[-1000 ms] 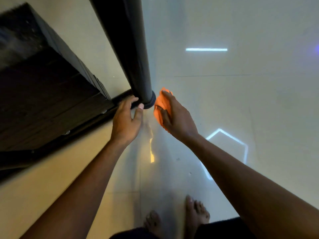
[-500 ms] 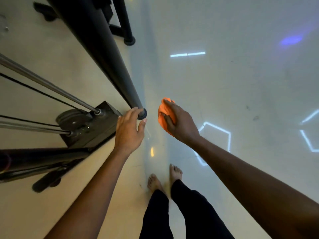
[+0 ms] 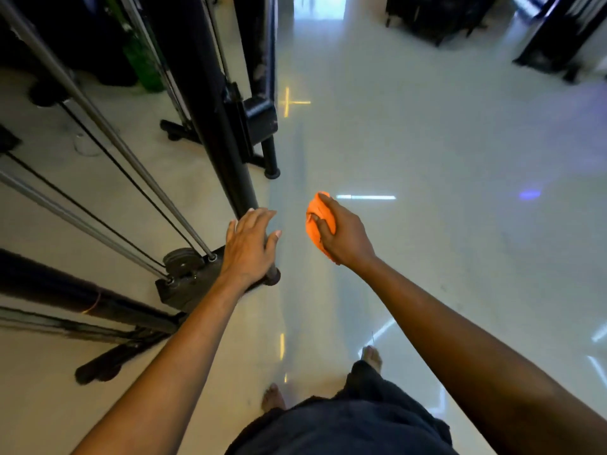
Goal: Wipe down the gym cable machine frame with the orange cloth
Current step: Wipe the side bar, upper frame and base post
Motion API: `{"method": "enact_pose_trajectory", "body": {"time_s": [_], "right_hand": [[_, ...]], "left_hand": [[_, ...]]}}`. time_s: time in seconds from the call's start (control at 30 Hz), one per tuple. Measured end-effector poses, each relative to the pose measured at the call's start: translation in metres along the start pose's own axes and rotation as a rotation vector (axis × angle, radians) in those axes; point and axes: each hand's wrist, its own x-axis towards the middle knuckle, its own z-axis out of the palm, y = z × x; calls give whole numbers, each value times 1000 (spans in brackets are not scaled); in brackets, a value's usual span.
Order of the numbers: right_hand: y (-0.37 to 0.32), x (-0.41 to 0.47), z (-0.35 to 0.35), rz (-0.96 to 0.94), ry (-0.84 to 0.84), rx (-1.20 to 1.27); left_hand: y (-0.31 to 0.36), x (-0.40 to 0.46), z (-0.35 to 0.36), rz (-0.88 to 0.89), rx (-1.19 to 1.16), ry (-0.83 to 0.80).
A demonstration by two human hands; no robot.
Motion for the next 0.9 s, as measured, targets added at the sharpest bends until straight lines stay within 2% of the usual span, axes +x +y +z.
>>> {"method": "enact_pose_trajectory", "body": {"time_s": [0.27, 0.43, 0.6, 0.8, 0.9], "right_hand": [[18, 93, -75, -223, -51, 40], [2, 147, -97, -377, -127, 71], [-31, 205, -93, -520, -187, 88], [-77, 275, -69, -653, -196, 72], [-87, 296, -42, -706, -238, -53]], "left_hand": [[61, 65, -9, -134, 35, 212], [81, 94, -22, -242, 78, 355], [74, 122, -43, -277, 195, 460], [53, 167, -72, -230, 342, 568], [44, 179, -67, -230, 431, 581]]}}
